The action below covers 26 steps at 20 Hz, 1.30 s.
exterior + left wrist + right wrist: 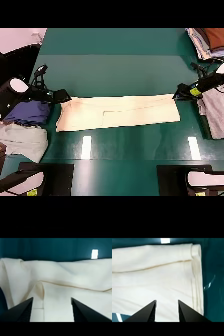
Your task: Fold the shirts.
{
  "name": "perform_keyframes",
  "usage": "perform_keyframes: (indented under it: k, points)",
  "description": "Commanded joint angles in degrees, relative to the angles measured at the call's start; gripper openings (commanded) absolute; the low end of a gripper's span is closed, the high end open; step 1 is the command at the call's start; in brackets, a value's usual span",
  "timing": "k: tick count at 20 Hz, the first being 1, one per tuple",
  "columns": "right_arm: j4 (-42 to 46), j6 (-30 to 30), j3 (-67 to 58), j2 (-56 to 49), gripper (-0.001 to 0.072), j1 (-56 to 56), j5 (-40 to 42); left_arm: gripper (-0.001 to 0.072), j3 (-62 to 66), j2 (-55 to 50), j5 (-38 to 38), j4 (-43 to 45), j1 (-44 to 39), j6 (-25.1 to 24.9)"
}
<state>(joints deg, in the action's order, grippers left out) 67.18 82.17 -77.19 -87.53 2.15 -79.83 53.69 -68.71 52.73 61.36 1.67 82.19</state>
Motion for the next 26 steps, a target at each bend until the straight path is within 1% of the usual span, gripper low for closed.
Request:
perform_keyframes:
  k: [1, 2, 3, 4, 5, 6, 9, 12, 13, 15, 16, 17, 18, 19, 22, 26]
  points:
    - [-4.22, -4.22, -2.45, -3.08, 0.0338, 2.47, -2.19, 0.0570, 2.64, -0.98, 3.43, -0.39, -0.02, -0.13]
    - [-4.24, -5.18, -2.12, -3.04, 0.0338, 3.96, -3.87, 0.0521, 3.61, -0.98, 5.95, -0.42, -0.02, -0.13]
    - [-4.26, -6.03, -0.96, -2.69, 0.0338, 5.60, -4.72, 0.0315, 4.07, -0.98, 8.28, -0.72, -0.02, -0.15]
    - [-4.57, -7.21, 0.94, -2.10, 0.0354, 7.50, -4.81, 0.0128, 4.11, -1.01, 9.77, -0.94, -0.02, -0.15]
    - [-4.72, -7.74, 2.91, -1.66, 0.0473, 9.25, -4.44, 0.0022, 4.11, -1.01, 10.82, -1.03, -0.02, -0.13]
    - [-4.68, -8.13, 5.16, -1.27, 0.0582, 10.93, -3.43, 0.0023, 4.11, -1.01, 11.02, -1.62, -0.02, -0.13]
    - [-5.57, -12.52, 10.67, -2.78, 0.0575, 14.71, -0.44, 0.0022, 4.11, -1.01, 10.45, -6.27, -0.94, -0.15]
    - [-14.45, -17.35, 11.67, -7.80, 0.0572, 15.37, -1.03, 0.0022, 4.11, -1.05, 6.16, -6.45, -7.56, 0.17]
    - [-17.73, -18.40, 11.63, -9.11, 0.0540, 14.80, -1.27, 0.0022, 4.11, -1.05, 3.91, -6.45, -10.43, 1.25]
    - [-21.14, -19.80, 11.61, -10.71, 0.0513, 12.35, -1.11, 0.0021, 4.13, -1.18, -1.40, -6.47, -15.19, 4.57]
    - [-20.96, -20.94, 11.28, -11.10, 0.0380, 10.82, -1.16, 0.0022, 4.20, -1.66, -4.20, -6.56, -17.11, 6.29]
    - [-20.59, -22.14, 10.62, -11.17, 0.0201, 9.29, -1.20, 0.0021, 4.63, -2.62, -6.16, -6.60, -18.95, 7.67]
    - [-20.63, -23.23, 9.46, -11.08, 0.0041, 8.24, -1.66, 0.0021, 5.40, -4.09, -6.82, -6.80, -20.55, 7.89]
    - [-20.68, -23.28, 7.85, -10.91, 0.0012, 7.61, -2.93, 0.0021, 6.73, -6.10, -6.78, -6.99, -22.27, 7.87]
    - [-20.76, -22.23, 1.99, -6.86, 0.0012, 5.95, -7.39, 0.0021, 11.87, -12.74, -6.86, -7.41, -26.73, 7.85]
    - [-22.80, -16.39, -4.52, 2.95, 0.0012, 1.62, -7.17, 0.0021, 20.15, -22.34, -6.60, -7.96, -31.63, 7.87]
